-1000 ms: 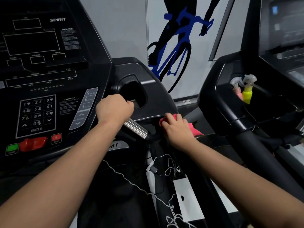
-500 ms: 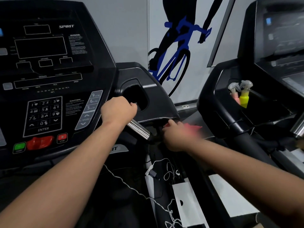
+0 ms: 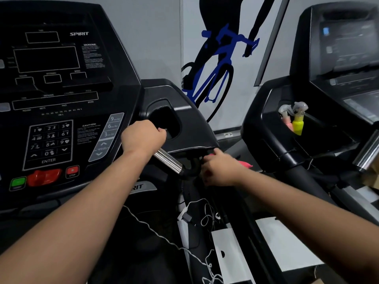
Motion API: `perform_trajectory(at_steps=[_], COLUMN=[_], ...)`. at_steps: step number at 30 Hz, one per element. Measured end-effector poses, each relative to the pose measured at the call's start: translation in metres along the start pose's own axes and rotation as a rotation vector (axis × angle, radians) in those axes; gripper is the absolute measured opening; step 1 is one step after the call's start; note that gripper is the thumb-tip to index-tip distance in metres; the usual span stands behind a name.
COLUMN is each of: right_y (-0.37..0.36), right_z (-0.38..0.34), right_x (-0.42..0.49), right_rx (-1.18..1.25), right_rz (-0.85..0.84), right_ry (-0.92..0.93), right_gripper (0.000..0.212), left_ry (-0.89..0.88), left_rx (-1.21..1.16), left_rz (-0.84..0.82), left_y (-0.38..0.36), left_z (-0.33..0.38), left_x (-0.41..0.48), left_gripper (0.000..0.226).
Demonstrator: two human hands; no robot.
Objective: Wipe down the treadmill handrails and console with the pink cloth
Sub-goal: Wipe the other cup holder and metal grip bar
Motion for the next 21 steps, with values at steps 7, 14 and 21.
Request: perform_trajectory(at_steps=[7,14,21], right_y=[0.002,-0.007,0.006], right_z=[-0.002,0.008,0.006], right_x=[0.012,-0.01,0.013], right_rx=[-0.039,0.102,0.078], right_rz=[0.217,0.105,0.229], right_ry=[-0.134,0.056,-0.121], right_gripper=[0.022,0.015,0.021], left_ry=[0.0,0.019,0.01], left_rx=[-0.002,0.02,-0.003], left_rz=[-0.002,-0.006,-0.006], left_y=[-0.001,-0.002,-0.002], left_z=[-0.001,0.001,-0.001], left_x=[0.0,0.0,0.0], left_gripper=[0.043,0.042,0.043])
Point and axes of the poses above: each hand's wrist, its own x-axis towards the middle knuckle, its own y-axis out of the back of the hand, z = x × y, the point moved 5 cm from there along x, towards the middle knuckle, and after that the axes turned 7 degrees about -y, right-handed, at the moved point
